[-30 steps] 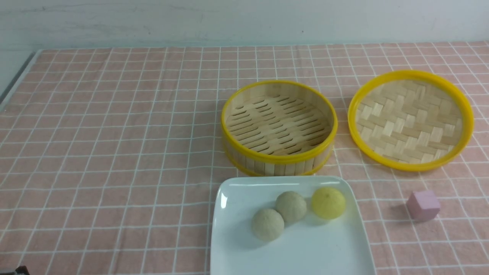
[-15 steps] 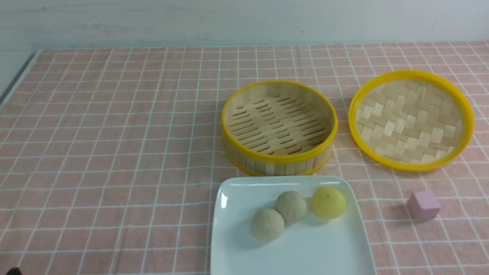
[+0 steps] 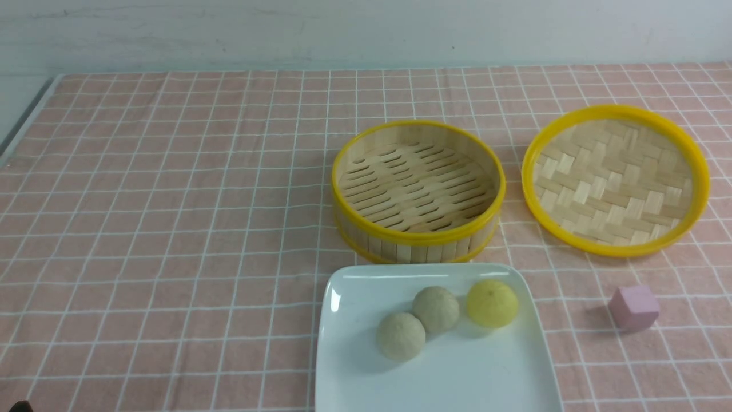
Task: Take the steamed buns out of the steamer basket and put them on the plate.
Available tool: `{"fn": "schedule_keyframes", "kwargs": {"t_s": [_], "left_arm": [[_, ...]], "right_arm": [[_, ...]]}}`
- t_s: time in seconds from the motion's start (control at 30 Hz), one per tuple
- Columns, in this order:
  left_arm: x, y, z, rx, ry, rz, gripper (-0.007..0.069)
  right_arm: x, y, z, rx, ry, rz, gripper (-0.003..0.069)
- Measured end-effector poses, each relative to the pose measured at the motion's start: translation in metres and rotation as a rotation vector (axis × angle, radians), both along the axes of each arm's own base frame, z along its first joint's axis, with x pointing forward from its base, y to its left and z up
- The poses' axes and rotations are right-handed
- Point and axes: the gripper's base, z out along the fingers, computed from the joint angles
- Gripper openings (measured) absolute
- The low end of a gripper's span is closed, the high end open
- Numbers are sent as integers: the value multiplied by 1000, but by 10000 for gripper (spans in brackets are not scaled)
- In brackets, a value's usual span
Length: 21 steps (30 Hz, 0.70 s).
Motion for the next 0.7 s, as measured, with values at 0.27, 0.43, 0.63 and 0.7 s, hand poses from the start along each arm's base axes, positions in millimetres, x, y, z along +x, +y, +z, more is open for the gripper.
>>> {"fn": "schedule_keyframes", "kwargs": {"t_s": [0.27, 0.43, 0.63, 0.7], "left_arm": [[0, 0, 0, 0, 0, 0, 239], [0, 0, 0, 0, 0, 0, 239], [0, 0, 0, 0, 0, 0, 239], [0, 0, 0, 0, 0, 0, 239]], "right_arm": [[0, 0, 0, 0, -1, 0, 237], [1, -1, 4, 48, -26, -22, 237], [4, 2, 13, 210, -103, -26, 237], [7, 4, 7, 229, -130, -18, 237]]}}
